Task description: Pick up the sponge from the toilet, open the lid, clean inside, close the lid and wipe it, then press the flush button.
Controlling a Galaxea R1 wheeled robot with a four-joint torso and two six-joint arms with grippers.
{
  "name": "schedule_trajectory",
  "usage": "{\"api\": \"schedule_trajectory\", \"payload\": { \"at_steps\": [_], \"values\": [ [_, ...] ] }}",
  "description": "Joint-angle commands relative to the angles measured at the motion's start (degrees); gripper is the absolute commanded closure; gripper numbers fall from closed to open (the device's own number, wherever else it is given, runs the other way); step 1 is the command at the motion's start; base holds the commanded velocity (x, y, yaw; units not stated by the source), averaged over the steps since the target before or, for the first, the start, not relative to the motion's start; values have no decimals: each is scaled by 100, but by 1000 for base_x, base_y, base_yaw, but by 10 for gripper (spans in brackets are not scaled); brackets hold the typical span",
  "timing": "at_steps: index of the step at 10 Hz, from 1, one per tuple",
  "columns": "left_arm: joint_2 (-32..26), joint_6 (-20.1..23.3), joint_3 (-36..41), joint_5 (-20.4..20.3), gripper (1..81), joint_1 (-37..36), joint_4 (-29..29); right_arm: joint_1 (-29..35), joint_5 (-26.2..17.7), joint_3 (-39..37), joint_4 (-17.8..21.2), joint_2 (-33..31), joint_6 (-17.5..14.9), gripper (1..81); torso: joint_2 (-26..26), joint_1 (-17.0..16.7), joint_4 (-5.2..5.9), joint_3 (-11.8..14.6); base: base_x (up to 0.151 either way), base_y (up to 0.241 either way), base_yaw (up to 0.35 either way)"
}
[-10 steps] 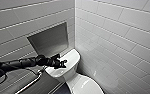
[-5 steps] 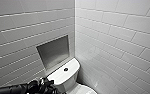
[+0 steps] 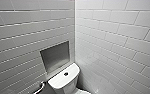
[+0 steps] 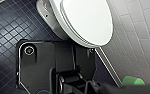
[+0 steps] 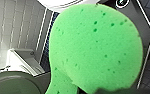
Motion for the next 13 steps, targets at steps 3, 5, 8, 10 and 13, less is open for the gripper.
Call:
{"api": "schedule_trajectory", "payload": {
  "at_steps": [3,5,8,10,13],
  "values": [
    [1057,33,-1939,-1759,811,1781,1321,106,-279,64,-88,-70,1,811,0,0,0,311,0,0,0],
    [1575,24,-2842,-2163,811,2204,1391,106,-288,-172,-79,71,1,811,0,0,0,641,0,0,0],
    [2306,24,-3987,-2445,811,2538,1391,115,-314,-568,-88,396,-8,811,-7,-9,0,1187,0,0,0],
    [2595,16,-4425,-2542,811,2688,1347,98,-288,-683,-88,457,-43,811,-13,-15,0,1047,0,0,0],
    [3051,-20,-5066,-2480,811,2864,1329,36,-288,-840,-79,598,-25,811,-18,-22,0,1134,0,0,0]
  ]
}}
